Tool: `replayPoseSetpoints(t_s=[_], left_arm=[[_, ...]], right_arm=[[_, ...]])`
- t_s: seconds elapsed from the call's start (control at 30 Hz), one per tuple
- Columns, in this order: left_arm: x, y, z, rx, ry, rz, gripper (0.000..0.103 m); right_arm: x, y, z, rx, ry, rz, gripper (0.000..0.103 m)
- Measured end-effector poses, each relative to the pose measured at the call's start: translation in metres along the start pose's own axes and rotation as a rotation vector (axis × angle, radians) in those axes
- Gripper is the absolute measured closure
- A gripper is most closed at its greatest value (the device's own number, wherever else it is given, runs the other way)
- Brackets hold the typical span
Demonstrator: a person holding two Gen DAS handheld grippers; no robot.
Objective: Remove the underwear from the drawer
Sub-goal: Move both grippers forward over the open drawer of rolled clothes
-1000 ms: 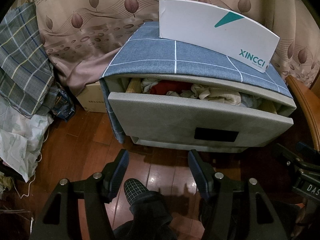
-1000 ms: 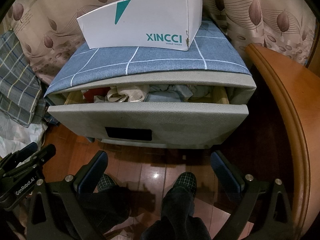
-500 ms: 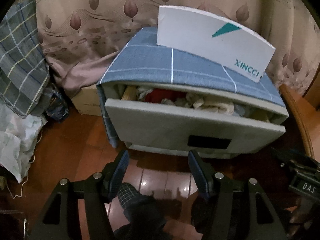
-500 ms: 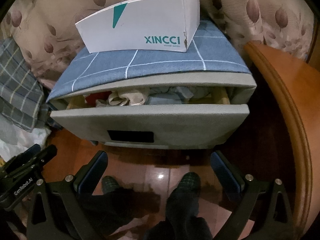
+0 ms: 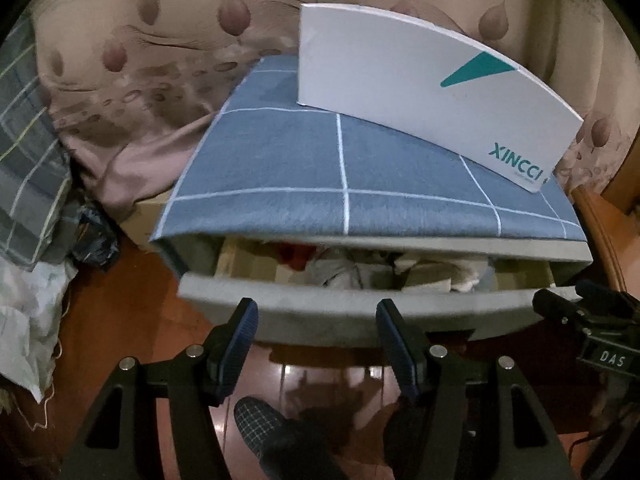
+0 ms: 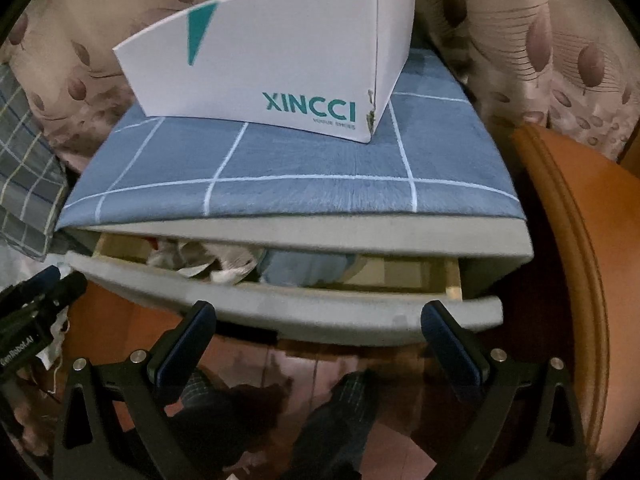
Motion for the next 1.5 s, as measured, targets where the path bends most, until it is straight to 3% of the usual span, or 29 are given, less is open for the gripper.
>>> replayPoseSetpoints(t_s=[0.5, 0.87, 1.5], left_arm=[[0.022, 0.015, 0.060, 0.022, -0.047, 0.045, 0.040], [0.023, 0.018, 0.074, 0.018, -0.096, 0.081, 0.040], [-0.042, -0.001, 0.045, -0.040, -0.197, 0.106, 0.039]], right_arm=[[0.015, 0.009, 0.046, -0.009, -0.026, -0.011, 0.002], [0.020, 0.020, 0.069, 0.012, -0.070, 0.033, 0.002], [-0.061, 0.021, 0.053, 0.019, -0.180, 0.069, 0.001]])
Point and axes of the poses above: each gripper's, at about its wrist camera, not at the fingertips, and z roughly the way its jaws point, y to its right, x to its top, the point moved 6 cm from there along z, roughly the way its jaws point, and after that the axes turned 9 degrees about x, right-handed, at the moved point
